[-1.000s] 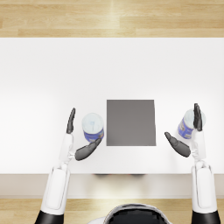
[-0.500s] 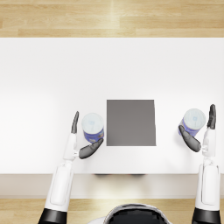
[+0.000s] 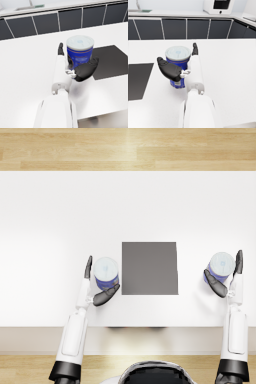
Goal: Pick up the blue can on the left and place it in the middle, then pick up the blue can on the right and place it on top of the can in the middle
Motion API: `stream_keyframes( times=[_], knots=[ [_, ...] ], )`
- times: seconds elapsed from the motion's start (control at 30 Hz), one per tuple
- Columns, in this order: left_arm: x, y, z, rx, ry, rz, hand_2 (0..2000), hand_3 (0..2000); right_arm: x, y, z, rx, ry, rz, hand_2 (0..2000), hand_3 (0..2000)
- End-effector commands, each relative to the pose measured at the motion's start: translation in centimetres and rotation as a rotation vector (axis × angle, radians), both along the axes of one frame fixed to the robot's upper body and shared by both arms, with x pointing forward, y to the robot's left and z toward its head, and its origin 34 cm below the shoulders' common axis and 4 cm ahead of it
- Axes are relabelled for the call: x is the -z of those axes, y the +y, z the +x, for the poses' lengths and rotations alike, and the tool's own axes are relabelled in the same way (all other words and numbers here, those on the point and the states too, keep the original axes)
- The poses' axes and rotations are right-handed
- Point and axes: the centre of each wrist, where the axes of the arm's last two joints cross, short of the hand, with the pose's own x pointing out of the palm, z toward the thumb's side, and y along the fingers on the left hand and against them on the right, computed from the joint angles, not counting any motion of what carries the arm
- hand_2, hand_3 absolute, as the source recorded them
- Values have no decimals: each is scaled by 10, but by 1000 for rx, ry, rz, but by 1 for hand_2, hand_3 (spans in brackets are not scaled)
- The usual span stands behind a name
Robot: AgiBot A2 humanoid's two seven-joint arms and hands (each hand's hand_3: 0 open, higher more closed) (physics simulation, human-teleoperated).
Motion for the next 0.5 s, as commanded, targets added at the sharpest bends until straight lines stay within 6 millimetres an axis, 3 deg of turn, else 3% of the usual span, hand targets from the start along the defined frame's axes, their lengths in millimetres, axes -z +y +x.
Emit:
stream_keyframes(
  times=[0.03,0.5],
  knots=[
    [-2,-5,6,7,-4,-6,0,0,9,-1,6,8,40,11,0,0],
    [7,-13,20,-10,43,-37,0,0,22,2,24,8,100,54,0,0]
  ],
)
